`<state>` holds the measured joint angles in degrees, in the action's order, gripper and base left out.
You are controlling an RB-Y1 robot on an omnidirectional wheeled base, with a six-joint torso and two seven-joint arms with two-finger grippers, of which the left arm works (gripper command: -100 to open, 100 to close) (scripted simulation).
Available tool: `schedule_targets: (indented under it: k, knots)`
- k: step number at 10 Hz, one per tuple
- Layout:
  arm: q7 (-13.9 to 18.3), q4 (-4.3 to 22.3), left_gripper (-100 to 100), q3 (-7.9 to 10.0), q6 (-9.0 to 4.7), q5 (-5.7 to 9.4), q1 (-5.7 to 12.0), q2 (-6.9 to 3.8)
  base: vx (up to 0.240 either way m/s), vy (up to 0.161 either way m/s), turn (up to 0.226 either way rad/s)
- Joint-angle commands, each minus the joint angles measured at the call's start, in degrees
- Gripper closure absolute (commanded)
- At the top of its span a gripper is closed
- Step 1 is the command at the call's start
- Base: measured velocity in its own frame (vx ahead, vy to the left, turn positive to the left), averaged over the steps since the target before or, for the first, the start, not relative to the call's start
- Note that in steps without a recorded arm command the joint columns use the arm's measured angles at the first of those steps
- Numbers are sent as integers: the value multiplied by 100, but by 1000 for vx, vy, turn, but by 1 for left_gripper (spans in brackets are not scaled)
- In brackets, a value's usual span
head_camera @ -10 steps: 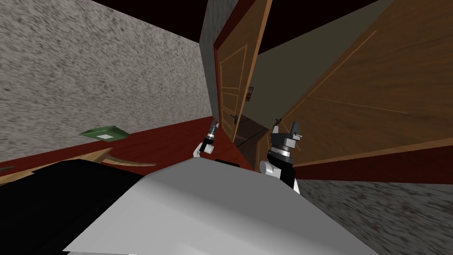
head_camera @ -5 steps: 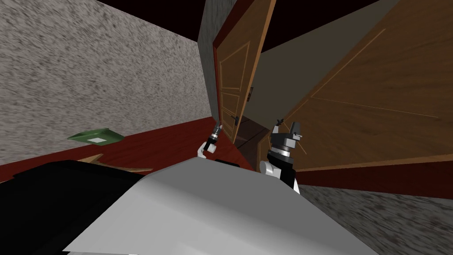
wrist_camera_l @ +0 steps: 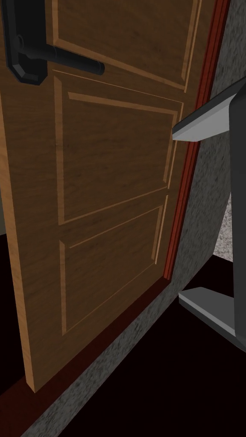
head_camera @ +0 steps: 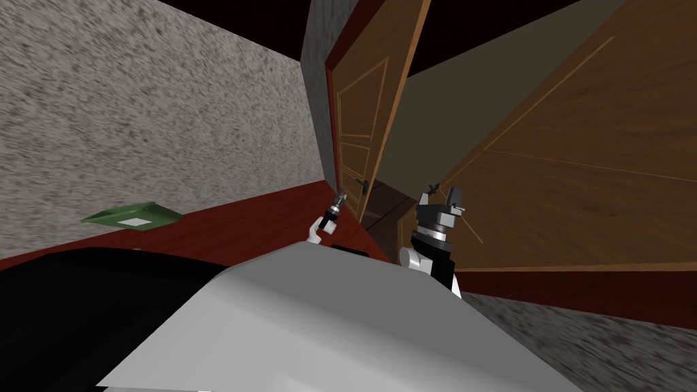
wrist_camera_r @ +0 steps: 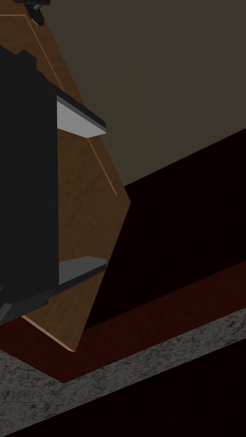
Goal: Push the door open
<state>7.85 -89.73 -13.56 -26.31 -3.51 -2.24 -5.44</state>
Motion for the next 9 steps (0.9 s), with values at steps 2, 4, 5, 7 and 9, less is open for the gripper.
schedule_targets:
  k: [2,4,5,7,9]
  knots:
    - [148,429,-100,-133,-5,-49,268,0,89,69,-39]
    - [248,746,-100,-238,-6,-90,467,7,94,72,-38]
    - [297,900,-100,-290,-6,-109,563,14,81,82,-38]
    - [394,1207,-100,-391,-6,-149,756,29,89,71,-36]
    - [492,1514,-100,-493,-6,-188,949,43,91,77,-45]
